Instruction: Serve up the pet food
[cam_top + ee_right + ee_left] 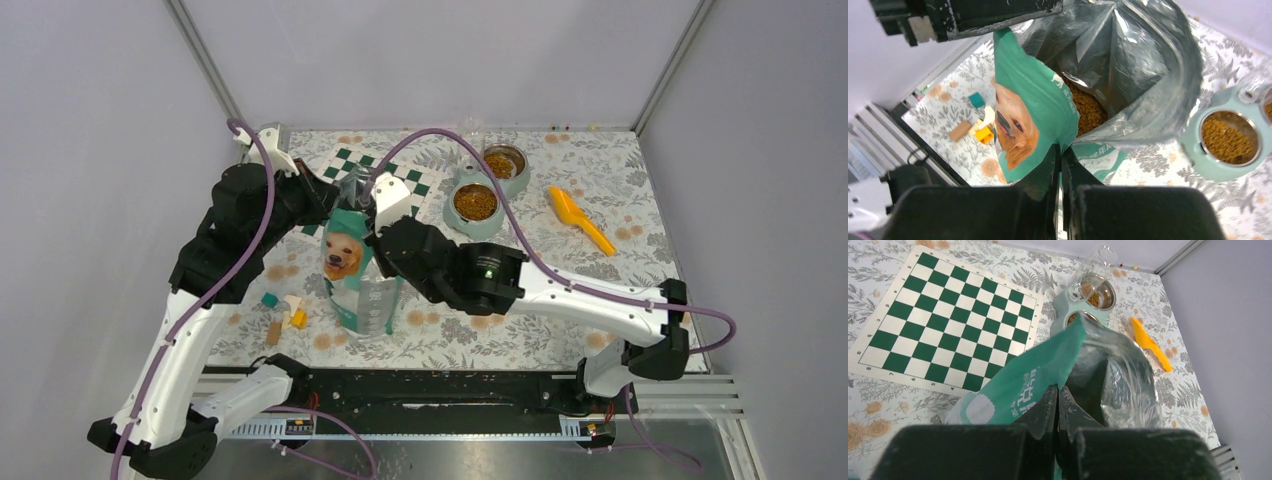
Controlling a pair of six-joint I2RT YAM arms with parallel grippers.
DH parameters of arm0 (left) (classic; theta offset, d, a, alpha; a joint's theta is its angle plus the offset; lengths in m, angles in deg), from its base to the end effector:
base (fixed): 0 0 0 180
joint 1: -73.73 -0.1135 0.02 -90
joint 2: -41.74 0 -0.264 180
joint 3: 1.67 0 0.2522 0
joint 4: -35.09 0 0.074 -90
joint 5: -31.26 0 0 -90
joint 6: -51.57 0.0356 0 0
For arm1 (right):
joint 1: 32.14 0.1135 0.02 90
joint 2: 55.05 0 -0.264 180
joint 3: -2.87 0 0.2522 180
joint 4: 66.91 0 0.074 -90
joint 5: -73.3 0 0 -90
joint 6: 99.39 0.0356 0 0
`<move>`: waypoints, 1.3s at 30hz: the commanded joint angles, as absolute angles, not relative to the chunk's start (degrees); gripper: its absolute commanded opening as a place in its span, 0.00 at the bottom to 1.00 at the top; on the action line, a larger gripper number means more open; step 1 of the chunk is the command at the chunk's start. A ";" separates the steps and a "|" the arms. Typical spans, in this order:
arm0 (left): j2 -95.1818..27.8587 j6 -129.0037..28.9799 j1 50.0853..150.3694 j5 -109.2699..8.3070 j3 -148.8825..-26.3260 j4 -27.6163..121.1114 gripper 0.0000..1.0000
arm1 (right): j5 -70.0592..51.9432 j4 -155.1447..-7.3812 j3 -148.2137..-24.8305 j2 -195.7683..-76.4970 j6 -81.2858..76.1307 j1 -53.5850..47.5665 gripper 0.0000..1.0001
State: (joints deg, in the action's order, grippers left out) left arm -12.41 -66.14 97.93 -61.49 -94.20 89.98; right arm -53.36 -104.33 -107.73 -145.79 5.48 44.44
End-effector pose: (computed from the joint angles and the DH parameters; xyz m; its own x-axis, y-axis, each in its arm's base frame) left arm 0.1541 -0.0674 0.4529 -0.4004 -0.3293 -0.8552 0.2048 0.8774 -0.4338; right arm 0.1039 0.3437 0.4322 -0.2340 -0.0938 -0.9677 -0.6085 0.7904 0.0706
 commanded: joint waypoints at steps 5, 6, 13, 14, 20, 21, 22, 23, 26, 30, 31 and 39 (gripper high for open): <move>-12.20 -66.38 97.72 -56.80 -100.49 81.80 0.00 | -38.50 -99.20 -109.62 -131.18 -14.32 39.32 0.00; -12.16 -66.47 97.72 -56.28 -100.47 81.57 0.00 | -36.67 -100.15 -109.48 -130.22 -15.14 38.47 0.00; -12.78 -66.44 97.68 -56.85 -101.68 82.67 0.14 | -23.20 -105.62 -103.73 -123.38 -20.87 33.44 0.00; -13.58 -66.74 97.71 -58.17 -102.78 84.07 0.20 | -21.86 -106.65 -103.81 -123.03 -21.31 33.08 0.00; -15.48 -61.75 97.43 -59.24 -104.08 86.56 0.48 | -15.64 -111.26 -103.05 -121.85 -22.83 30.67 0.00; -15.74 -59.88 97.19 -57.17 -104.17 86.58 0.51 | -14.67 -111.58 -102.51 -121.41 -22.49 29.95 0.00; -16.00 -57.77 96.89 -54.77 -104.22 86.70 0.54 | -13.96 -111.87 -101.95 -120.89 -22.30 29.23 0.00; -16.22 -55.55 96.50 -52.14 -104.23 87.06 0.57 | -13.36 -111.89 -101.25 -120.26 -22.12 28.42 0.00; -16.30 -45.47 95.44 -41.78 -103.63 88.64 0.64 | -10.52 -112.12 -99.31 -118.59 -21.45 25.62 0.00; -14.73 -35.97 93.86 -30.33 -102.37 88.97 0.71 | -6.46 -112.04 -97.64 -116.60 -21.26 22.74 0.00; -14.61 -34.25 93.50 -27.97 -102.40 89.11 0.72 | -5.42 -111.97 -97.30 -116.14 -21.44 22.45 0.00; -22.25 -17.31 87.46 -6.33 -109.77 104.41 0.76 | -1.81 -111.33 -94.73 -113.32 -22.58 21.18 0.00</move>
State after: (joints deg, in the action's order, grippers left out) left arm -17.70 -31.21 89.78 -22.54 -104.43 94.78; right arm -6.20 -119.82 -93.19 -117.75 -21.21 21.71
